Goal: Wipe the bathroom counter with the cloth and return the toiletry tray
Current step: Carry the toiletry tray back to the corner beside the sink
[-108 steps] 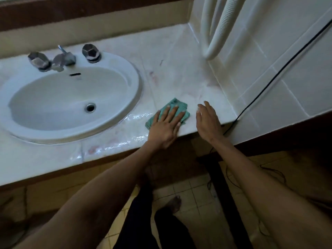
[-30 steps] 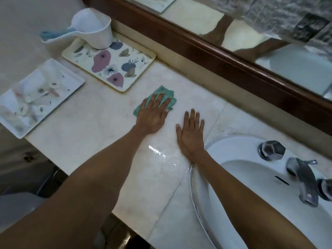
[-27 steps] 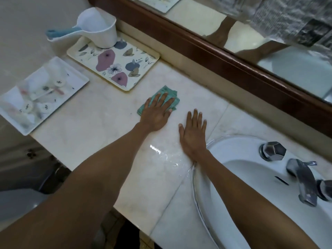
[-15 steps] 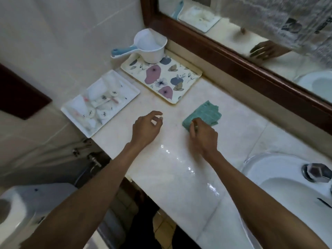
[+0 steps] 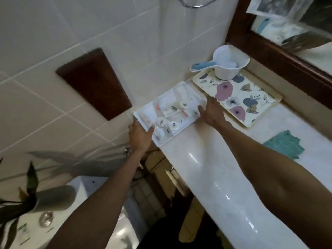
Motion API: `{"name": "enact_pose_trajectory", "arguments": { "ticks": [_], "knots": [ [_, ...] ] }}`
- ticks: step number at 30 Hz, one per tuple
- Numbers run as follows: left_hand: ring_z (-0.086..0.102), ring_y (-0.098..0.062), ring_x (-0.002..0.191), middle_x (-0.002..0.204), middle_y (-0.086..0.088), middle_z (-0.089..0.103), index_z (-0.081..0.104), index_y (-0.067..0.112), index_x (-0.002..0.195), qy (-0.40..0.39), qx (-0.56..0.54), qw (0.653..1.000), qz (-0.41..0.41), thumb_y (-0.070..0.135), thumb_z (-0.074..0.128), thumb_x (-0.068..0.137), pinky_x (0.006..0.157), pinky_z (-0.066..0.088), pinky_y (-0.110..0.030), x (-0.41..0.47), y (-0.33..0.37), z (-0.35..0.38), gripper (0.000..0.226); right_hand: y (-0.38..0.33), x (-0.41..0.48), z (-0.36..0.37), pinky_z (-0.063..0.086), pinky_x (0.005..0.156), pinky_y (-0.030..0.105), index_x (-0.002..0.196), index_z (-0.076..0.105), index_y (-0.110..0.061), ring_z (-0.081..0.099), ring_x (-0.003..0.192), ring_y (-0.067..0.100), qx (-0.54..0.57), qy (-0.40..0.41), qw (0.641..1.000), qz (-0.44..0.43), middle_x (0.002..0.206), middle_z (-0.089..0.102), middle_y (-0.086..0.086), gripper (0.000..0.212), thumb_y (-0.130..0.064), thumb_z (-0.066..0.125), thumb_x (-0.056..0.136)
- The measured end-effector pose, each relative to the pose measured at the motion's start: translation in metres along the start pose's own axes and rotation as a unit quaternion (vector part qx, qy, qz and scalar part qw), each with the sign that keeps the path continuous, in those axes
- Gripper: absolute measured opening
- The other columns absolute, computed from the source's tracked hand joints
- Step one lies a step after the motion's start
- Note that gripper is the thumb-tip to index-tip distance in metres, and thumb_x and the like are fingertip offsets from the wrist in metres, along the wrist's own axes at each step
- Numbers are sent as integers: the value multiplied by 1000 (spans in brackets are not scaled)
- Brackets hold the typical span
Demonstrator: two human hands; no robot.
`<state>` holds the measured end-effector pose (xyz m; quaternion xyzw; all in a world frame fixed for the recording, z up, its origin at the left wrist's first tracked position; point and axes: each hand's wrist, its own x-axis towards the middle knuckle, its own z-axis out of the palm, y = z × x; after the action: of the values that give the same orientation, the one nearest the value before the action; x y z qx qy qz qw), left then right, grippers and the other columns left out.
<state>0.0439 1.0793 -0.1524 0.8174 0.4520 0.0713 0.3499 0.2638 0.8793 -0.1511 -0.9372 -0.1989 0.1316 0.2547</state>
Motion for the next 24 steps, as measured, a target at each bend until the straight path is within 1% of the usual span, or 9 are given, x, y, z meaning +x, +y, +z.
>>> {"name": "enact_pose_trajectory", "arguments": {
  "ticks": [3, 5, 8, 10, 14, 17, 20, 22, 24],
  "knots": [
    [51, -30, 129, 143, -10, 52, 30, 17, 153, -74, -88, 992, -42, 58, 74, 77, 105, 46, -42, 18, -14, 4, 97, -10, 22, 8, 25, 117, 45, 151, 21, 4, 31, 143, 38, -19, -32, 999, 8, 155, 30, 26, 79, -42, 54, 96],
    [56, -29, 126, 141, -7, 56, 34, 21, 151, -88, -121, 987, -62, 69, 72, 64, 103, 50, -47, 27, -18, 9, 106, -17, 27, 10, 26, 117, 46, 152, 17, 3, 30, 144, 38, -24, -47, 998, 27, 156, 28, 25, 82, -45, 54, 96],
    [56, -29, 125, 140, -9, 56, 40, 15, 148, -96, -144, 982, -80, 48, 81, 75, 103, 49, -40, 29, -7, 4, 90, -21, 23, 11, 31, 113, 47, 152, 20, -1, 36, 139, 41, -57, -49, 997, 36, 151, 34, 29, 83, -51, 54, 94],
    [56, -28, 127, 142, -8, 55, 41, 15, 148, -94, -160, 979, -89, 43, 84, 74, 103, 49, -37, 31, -5, 4, 89, -21, 13, 7, 33, 111, 48, 154, 17, -7, 36, 138, 43, -68, -62, 995, 48, 150, 32, 30, 87, -55, 55, 92],
    [49, -28, 137, 151, -6, 48, 34, 23, 152, -96, -129, 983, -90, 73, 75, 51, 108, 47, -48, 41, -23, 19, 120, -10, -14, -5, 32, 111, 47, 157, 9, -17, 32, 141, 41, -52, -115, 989, 81, 152, 27, 27, 106, -64, 66, 80],
    [54, -28, 131, 148, -4, 52, 39, 26, 148, -121, -122, 983, -73, 76, 72, 43, 103, 50, -48, 47, -33, 34, 121, 2, -37, -12, 33, 110, 44, 156, 13, -14, 34, 139, 38, -50, -127, 986, 98, 149, 32, 24, 117, -65, 75, 71],
    [54, -28, 131, 148, -4, 51, 40, 27, 149, -138, -124, 981, -56, 68, 77, 48, 103, 51, -47, 22, -6, 20, 116, 12, -62, -19, 39, 103, 41, 150, 28, -10, 44, 130, 38, -52, -86, 989, 108, 140, 42, 23, 113, -65, 79, 65],
    [50, -28, 133, 149, -6, 45, 35, 22, 154, -134, -127, 982, -40, 50, 85, 66, 104, 48, -38, 0, 16, 12, 105, 20, -80, -28, 40, 101, 39, 145, 35, -9, 46, 128, 36, -43, -61, 991, 115, 139, 46, 21, 110, -66, 80, 62],
    [46, -29, 134, 148, -10, 41, 29, 18, 157, -139, -115, 983, -17, 35, 83, 79, 98, 44, -33, -16, 31, 13, 97, 30, -100, -38, 43, 99, 39, 139, 43, -10, 49, 127, 33, -20, -27, 993, 115, 138, 51, 17, 108, -67, 82, 57]
  ]
}}
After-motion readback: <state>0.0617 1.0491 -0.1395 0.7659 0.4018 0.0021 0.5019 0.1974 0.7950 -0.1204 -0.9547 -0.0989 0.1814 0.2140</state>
